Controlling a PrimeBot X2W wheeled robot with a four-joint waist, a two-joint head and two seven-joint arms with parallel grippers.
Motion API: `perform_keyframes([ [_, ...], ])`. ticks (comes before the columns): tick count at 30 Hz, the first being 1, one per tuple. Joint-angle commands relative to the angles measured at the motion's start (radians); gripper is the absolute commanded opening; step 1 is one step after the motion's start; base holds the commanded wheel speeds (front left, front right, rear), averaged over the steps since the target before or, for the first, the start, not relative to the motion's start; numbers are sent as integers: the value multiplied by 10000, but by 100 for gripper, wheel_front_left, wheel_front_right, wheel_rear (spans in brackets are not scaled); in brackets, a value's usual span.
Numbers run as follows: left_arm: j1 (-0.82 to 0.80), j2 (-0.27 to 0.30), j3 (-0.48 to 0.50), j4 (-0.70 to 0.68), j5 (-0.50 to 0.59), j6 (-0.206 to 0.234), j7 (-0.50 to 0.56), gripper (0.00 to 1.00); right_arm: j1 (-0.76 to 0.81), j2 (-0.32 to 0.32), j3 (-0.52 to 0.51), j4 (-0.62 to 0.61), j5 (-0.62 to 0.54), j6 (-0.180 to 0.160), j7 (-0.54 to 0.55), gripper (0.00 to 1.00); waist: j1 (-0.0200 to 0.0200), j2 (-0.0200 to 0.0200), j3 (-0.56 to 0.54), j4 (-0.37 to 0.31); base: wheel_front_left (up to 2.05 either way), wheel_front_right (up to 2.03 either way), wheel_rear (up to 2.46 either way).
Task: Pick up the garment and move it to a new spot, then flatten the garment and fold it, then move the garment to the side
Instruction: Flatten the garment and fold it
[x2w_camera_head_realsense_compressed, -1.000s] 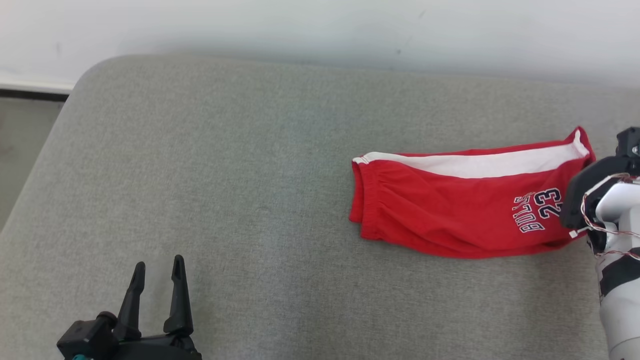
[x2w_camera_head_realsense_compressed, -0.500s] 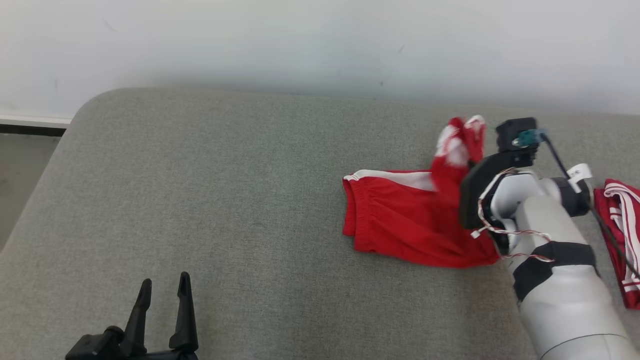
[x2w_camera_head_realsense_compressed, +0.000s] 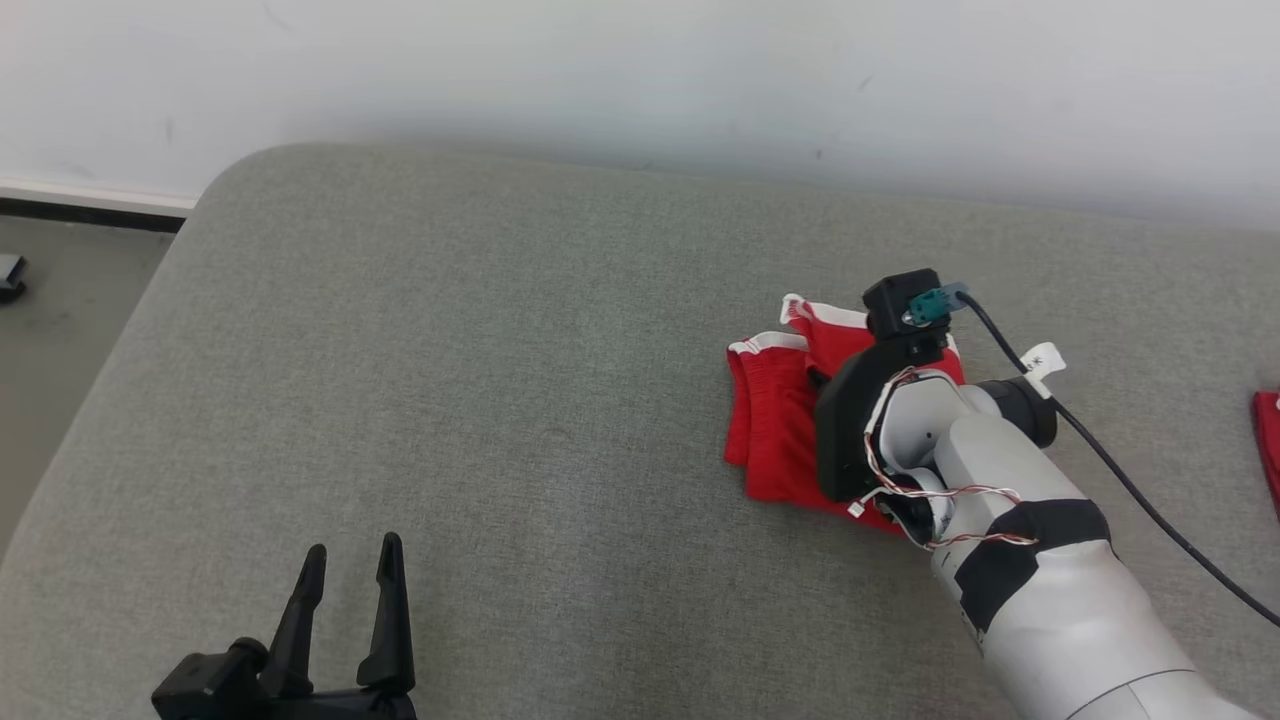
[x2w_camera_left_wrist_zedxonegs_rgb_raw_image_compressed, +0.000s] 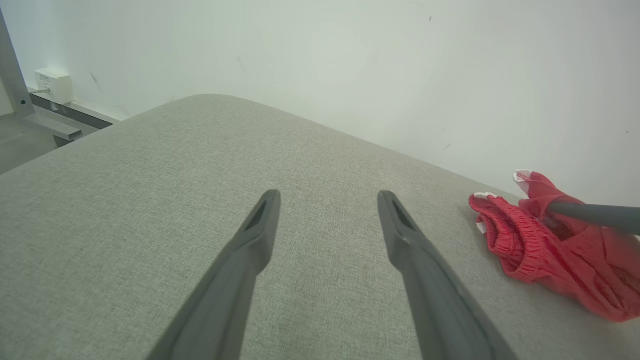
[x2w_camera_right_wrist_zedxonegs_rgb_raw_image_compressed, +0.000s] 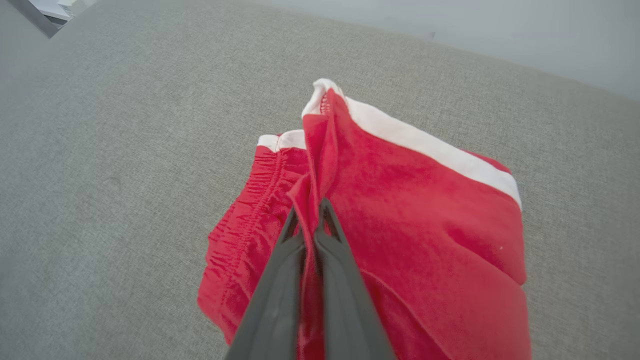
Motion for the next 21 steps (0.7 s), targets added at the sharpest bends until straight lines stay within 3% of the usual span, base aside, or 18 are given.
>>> perform_keyframes([
  [1,-111,3,-20,38,-56,0,-1,100,-67,-5,281,2,265,-29,35,0,1,-1,103,110,0,0,0],
  [8,-190,3,-54,129,-112,-20,0,100,-309,-2,1071,357,767,-29,-187,0,1,-1,117,226,0,0,0],
  [9,-185,5,-51,140,-115,-19,-1,100,-327,-2,1150,415,844,-29,-215,6,1,-1,106,235,0,0,0],
  [10,-186,3,-57,149,-117,-8,-1,100,-341,-2,1207,402,999,-29,-313,34,1,-1,99,246,0,0,0],
  [11,-194,3,-60,155,-117,-8,-1,100,-336,-2,1277,375,1189,-29,-377,46,1,-1,95,256,0,0,0],
  [12,-210,5,-52,158,-119,-6,-1,100,-317,3,1343,328,1453,-29,-451,100,1,-1,93,257,0,0,0],
  [18,-197,3,92,163,-83,11,0,100,-348,-3,1619,-258,3971,-29,-1271,100,1,-1,3,94,0,0,0],
  [21,-132,3,150,151,-36,-24,0,100,-594,-7,1622,-179,4683,-29,-2060,100,1,-1,-99,-52,0,0,0],
])
